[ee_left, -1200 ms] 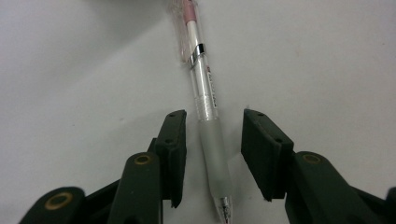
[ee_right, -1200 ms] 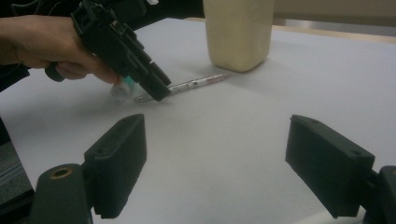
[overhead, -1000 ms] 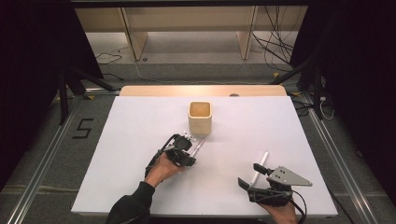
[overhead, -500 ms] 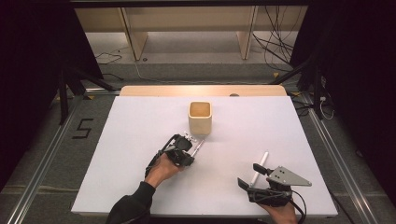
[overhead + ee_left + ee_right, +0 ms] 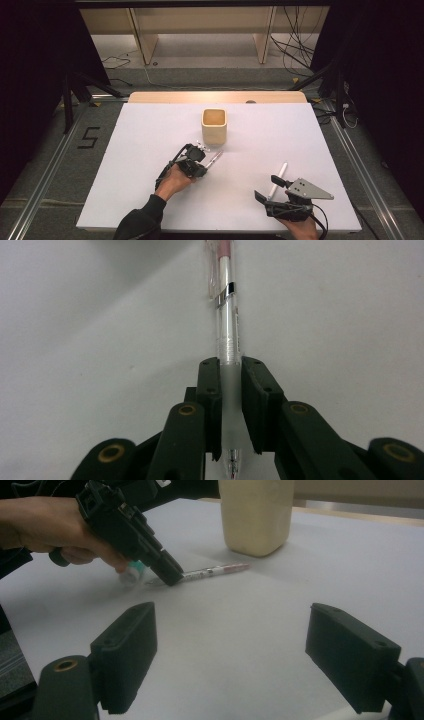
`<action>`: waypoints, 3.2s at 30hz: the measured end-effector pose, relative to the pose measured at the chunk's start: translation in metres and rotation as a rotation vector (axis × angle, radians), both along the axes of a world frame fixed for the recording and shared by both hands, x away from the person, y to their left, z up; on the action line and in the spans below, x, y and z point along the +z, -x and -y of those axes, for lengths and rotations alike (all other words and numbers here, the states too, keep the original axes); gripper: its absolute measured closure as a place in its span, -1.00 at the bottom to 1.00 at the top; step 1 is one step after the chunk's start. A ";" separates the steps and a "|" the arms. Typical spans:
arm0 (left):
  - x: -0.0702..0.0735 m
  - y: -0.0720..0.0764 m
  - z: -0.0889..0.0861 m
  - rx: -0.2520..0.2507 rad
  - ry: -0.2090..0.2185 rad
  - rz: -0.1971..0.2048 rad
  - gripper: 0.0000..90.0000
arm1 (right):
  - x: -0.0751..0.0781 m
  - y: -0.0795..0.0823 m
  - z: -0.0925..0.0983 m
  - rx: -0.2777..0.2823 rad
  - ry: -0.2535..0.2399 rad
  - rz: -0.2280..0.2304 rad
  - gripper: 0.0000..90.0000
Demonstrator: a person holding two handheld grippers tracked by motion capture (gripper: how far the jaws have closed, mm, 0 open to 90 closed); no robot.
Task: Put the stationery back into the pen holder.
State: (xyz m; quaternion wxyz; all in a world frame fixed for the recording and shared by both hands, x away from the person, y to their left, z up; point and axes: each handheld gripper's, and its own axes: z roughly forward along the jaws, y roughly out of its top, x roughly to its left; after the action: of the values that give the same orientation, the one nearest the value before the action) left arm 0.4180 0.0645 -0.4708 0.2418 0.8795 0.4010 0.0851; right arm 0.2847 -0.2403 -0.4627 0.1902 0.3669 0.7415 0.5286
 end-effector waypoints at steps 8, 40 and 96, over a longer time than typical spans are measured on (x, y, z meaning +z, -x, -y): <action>0.000 0.000 -0.001 -0.007 0.008 0.005 0.76 | 0.000 0.000 0.000 0.001 0.000 -0.001 -0.53; 0.033 0.015 -0.003 -0.158 0.094 -0.018 0.77 | 0.007 0.003 -0.012 0.024 0.029 0.046 -0.53; 0.056 0.062 -0.003 -0.364 0.061 -0.047 0.76 | -0.012 0.014 -0.140 0.225 0.919 0.639 -0.25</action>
State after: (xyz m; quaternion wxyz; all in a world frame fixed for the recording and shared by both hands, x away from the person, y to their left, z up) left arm 0.3564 0.0680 -0.4151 0.2704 0.9315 0.2430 0.0073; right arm 0.2707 -0.1002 -0.4752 0.4875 -0.0128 0.8355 0.2534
